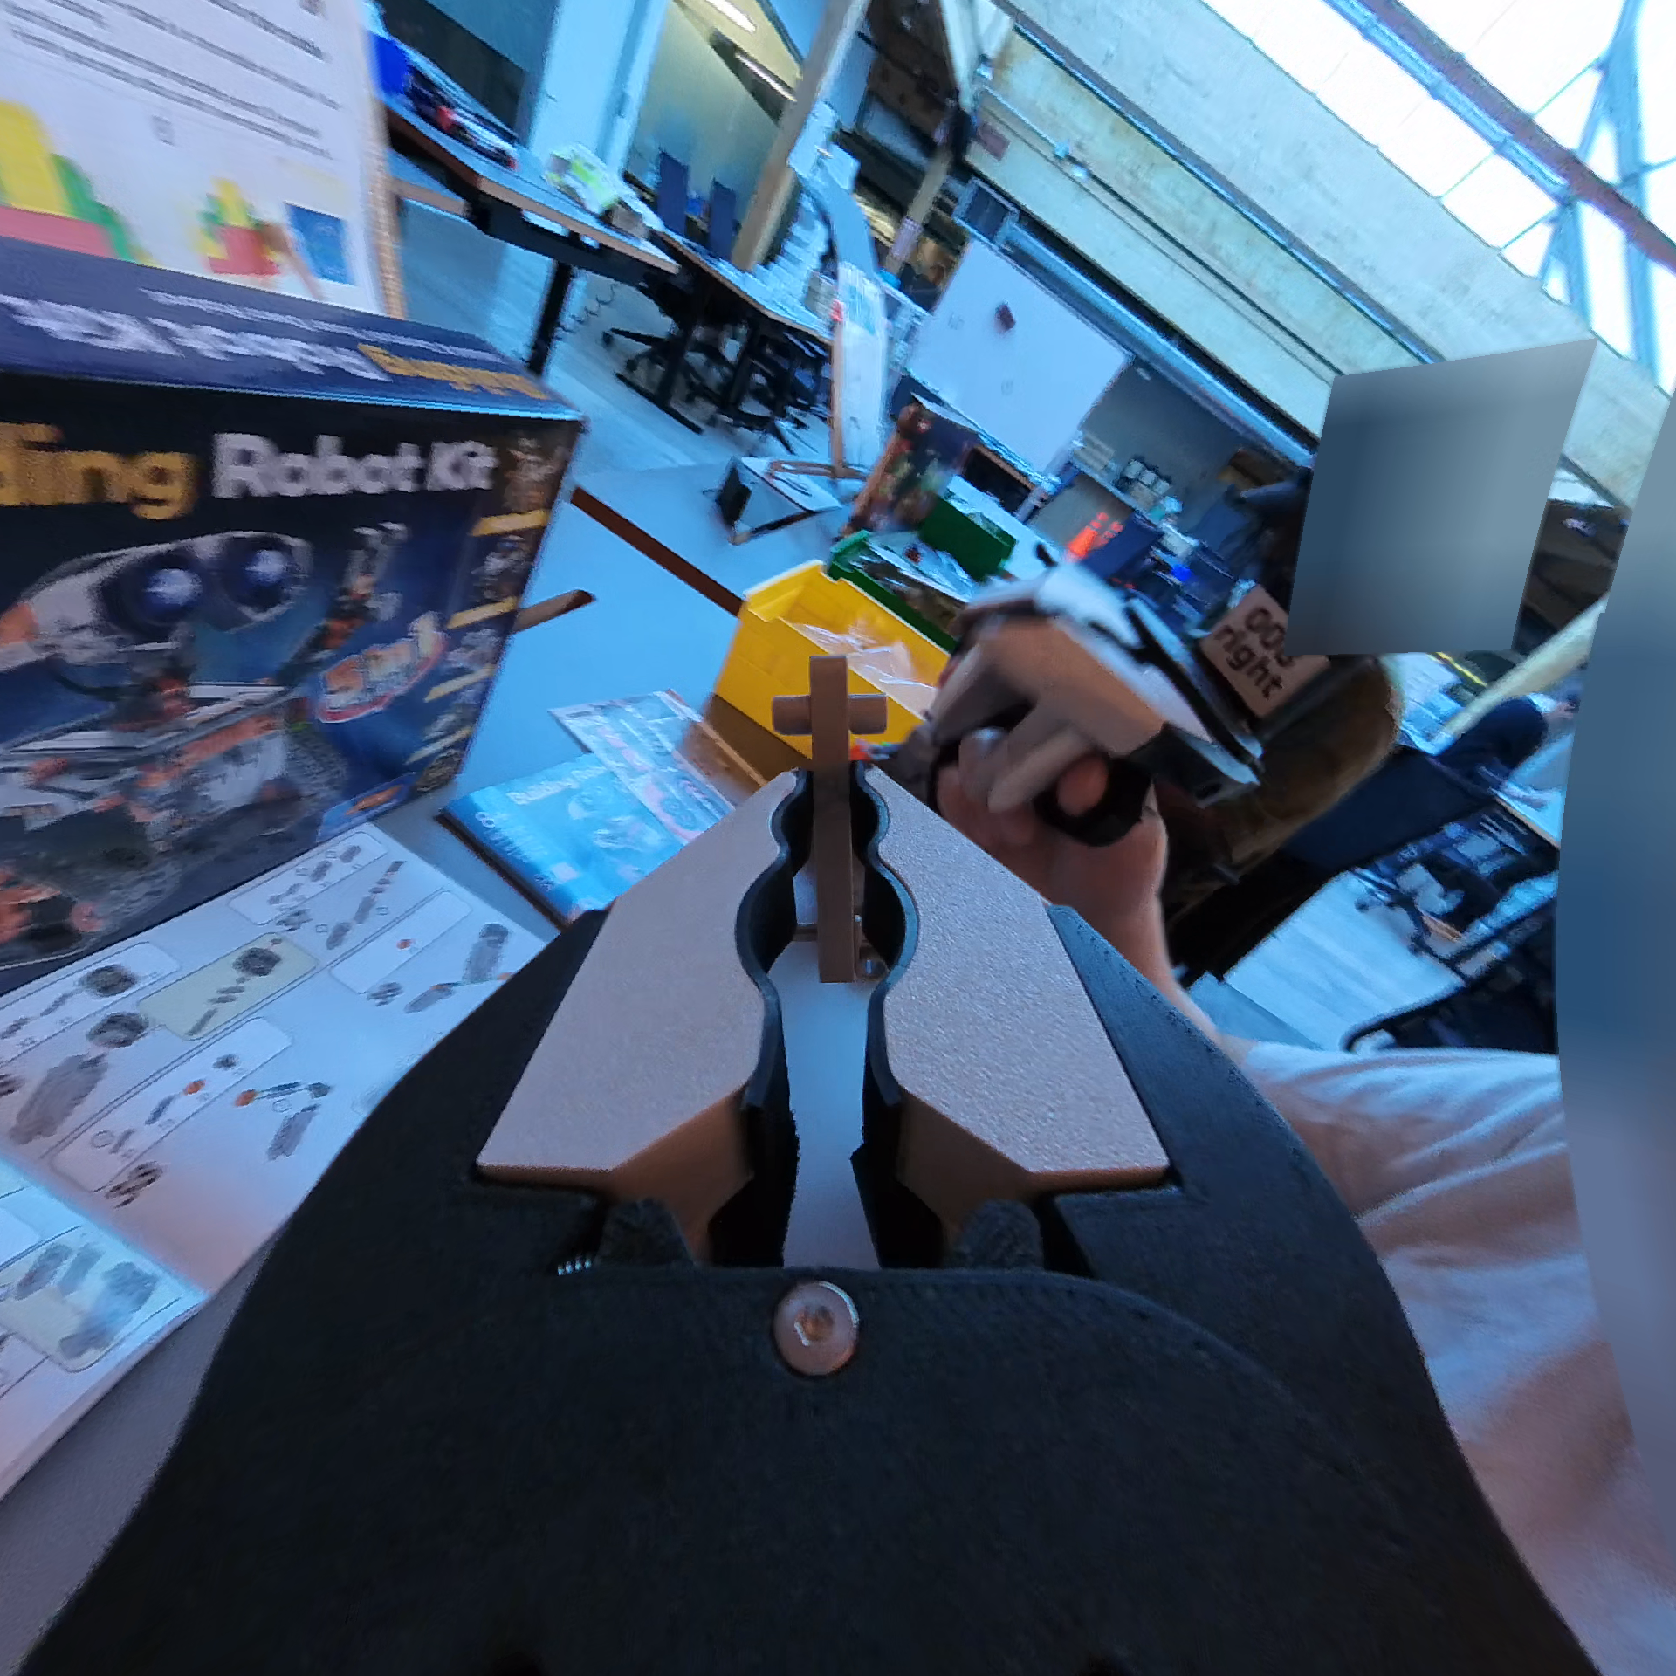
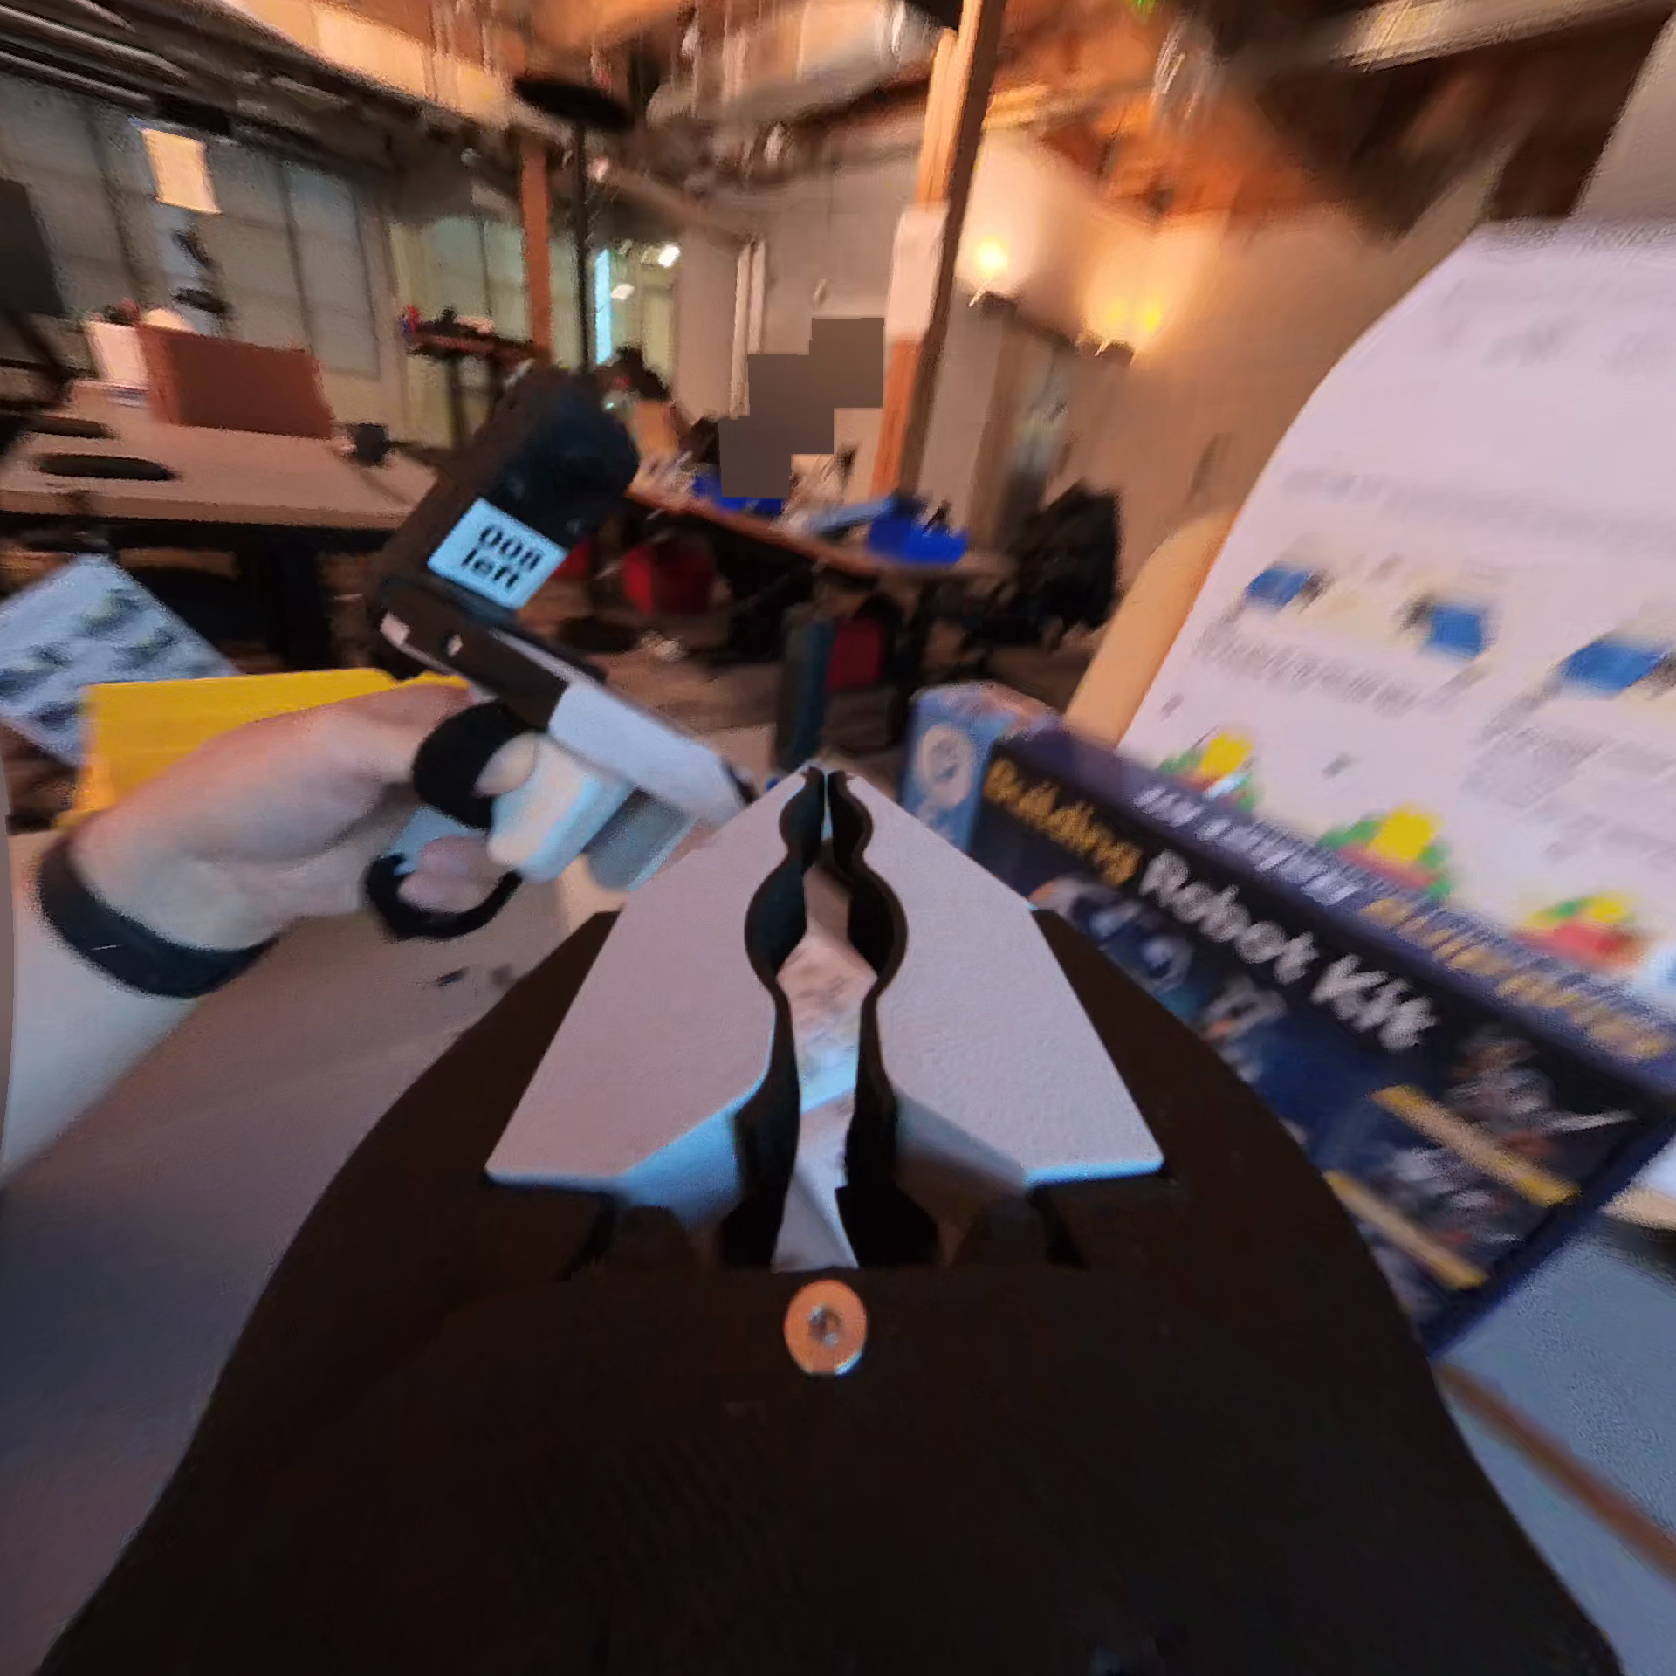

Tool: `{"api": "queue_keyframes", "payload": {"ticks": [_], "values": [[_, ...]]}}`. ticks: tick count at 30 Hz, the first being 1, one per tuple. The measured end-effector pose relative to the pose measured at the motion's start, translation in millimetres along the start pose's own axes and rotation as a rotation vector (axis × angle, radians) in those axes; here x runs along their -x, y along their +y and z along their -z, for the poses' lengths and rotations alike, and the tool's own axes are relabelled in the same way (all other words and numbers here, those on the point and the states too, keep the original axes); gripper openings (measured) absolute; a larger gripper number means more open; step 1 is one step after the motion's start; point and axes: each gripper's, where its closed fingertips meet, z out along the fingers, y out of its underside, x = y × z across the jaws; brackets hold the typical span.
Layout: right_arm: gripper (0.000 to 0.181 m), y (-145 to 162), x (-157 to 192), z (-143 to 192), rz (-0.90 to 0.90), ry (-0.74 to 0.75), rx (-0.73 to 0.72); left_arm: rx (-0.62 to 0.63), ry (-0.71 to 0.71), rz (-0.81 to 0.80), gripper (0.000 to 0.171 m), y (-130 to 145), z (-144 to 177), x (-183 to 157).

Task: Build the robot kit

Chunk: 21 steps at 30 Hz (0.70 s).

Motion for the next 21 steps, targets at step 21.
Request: {"api": "queue_keyframes", "payload": {"ticks": [21], "values": [[0.014, 84.3, 36.7, -45.3, -0.038, -0.103, 0.259, 0.061, -0.201, -0.005, 0.005, 9.8, 9.1, 49.0]]}}
